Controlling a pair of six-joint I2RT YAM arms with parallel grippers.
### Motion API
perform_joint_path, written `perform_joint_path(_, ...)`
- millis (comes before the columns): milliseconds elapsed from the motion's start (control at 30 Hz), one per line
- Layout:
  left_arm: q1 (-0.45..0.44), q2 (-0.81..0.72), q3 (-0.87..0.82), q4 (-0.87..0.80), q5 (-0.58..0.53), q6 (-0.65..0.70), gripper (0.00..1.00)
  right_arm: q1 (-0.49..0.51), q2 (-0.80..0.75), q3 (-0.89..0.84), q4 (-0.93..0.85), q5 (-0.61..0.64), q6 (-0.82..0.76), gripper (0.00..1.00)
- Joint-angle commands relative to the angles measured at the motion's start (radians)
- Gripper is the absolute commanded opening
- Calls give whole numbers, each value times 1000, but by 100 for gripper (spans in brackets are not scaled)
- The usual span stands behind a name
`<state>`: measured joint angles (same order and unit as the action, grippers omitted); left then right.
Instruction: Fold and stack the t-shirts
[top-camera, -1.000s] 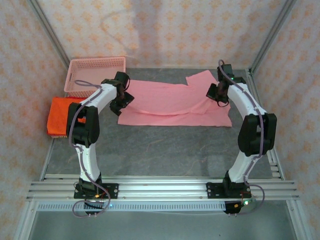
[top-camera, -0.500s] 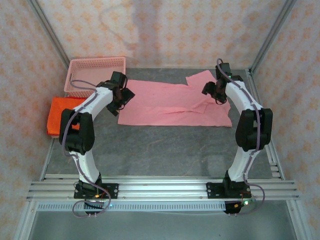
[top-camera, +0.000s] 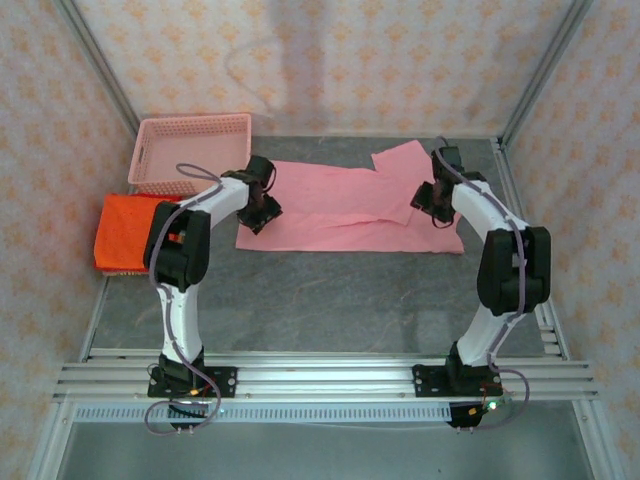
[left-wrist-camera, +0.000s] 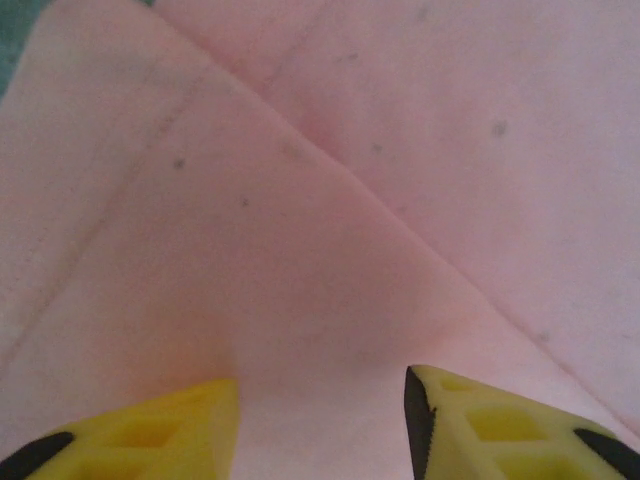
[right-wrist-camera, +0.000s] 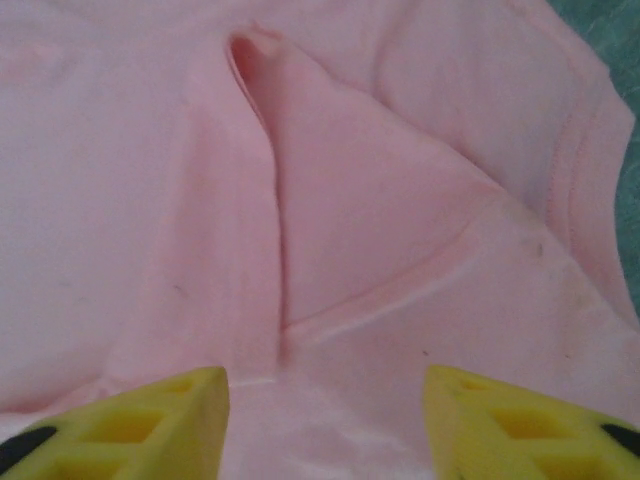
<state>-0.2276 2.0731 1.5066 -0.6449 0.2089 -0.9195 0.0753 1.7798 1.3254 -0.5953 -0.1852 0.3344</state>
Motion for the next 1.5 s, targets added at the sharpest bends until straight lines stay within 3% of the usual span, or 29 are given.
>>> perform_joint_path(0, 5, 25, 25, -11, -15, 14, 41, -7, 53, -40, 29, -15, 37, 46)
perform_joint_path(333, 5, -75, -196, 19, -40, -12, 38, -6, 71, -192, 80, -70, 75, 42)
perform_joint_path(700, -9, -277, -556, 74, -45, -81, 40, -6, -150, -491, 103, -118, 158, 43)
perform_joint_path(900, -18, -327, -608, 71, -48, -93, 40, -6, -318, -598, 98, -128, 169, 56)
perform_joint_path(1000, -24, -341, -587, 55, -58, -87, 40, 7, -378, -590, 113, -156, 172, 63)
perform_joint_path(1100, -28, -354, -558, 31, -66, -79, 41, 72, -402, -537, 104, -103, 181, 64)
perform_joint_path(1167, -27, -363, -553, 27, -73, -79, 41, 108, -383, -508, 116, -97, 219, 62)
perform_joint_path(1333, -27, -372, -556, 22, -83, -76, 41, 142, -294, -465, 143, -106, 281, 46)
perform_joint_path(1467, -27, -379, -558, 22, -85, -70, 42, 143, -231, -453, 175, -156, 304, 43)
